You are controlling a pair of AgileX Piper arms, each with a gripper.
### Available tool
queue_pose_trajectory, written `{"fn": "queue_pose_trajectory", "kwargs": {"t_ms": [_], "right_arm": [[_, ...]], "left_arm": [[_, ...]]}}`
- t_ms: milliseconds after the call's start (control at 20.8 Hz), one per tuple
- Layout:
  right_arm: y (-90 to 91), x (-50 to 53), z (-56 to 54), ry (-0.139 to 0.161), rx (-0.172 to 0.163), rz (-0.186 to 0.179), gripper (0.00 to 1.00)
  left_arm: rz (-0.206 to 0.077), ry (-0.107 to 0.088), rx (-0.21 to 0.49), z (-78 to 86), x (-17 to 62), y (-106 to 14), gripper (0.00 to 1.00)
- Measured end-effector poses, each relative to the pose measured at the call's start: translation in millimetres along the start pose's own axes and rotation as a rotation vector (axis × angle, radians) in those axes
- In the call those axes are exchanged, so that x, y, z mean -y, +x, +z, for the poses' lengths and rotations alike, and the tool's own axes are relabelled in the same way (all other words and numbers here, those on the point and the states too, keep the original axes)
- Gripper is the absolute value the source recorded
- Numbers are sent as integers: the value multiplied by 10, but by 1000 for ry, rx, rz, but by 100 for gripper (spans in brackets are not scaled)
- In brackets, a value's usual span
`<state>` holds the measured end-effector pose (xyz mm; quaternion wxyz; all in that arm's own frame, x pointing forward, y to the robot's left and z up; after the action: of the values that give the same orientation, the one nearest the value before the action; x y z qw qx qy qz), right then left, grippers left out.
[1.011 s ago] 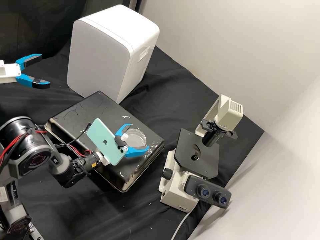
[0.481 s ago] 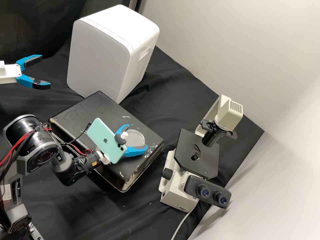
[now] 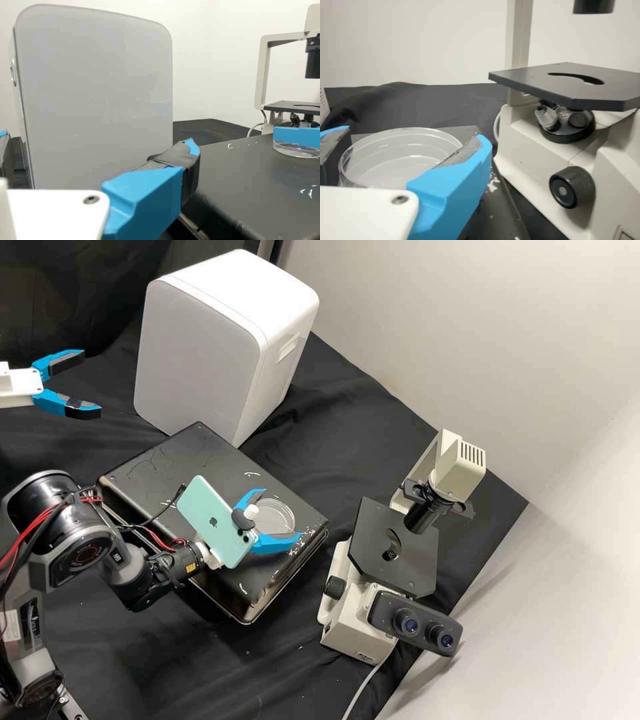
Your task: Place the petri dish on the microscope
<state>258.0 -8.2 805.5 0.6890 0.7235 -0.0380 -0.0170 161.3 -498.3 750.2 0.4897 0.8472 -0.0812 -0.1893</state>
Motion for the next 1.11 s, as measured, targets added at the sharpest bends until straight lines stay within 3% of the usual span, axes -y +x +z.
{"fn": "queue_pose_trajectory", "kwargs": {"t_ms": [385,674,722,1107], "right_arm": [[-9,-24,-27,-2,-11,10,0],[-9,-34,-18,-22,13,34,0],[-9,-32,-19,-29,12,33,100],[-5,-15,-31,-55,12,31,100]], "left_arm": [[0,0,0,0,0,0,100],[0,0,0,0,0,0,100],[0,0,0,0,0,0,100],[0,0,0,0,0,0,100]]}}
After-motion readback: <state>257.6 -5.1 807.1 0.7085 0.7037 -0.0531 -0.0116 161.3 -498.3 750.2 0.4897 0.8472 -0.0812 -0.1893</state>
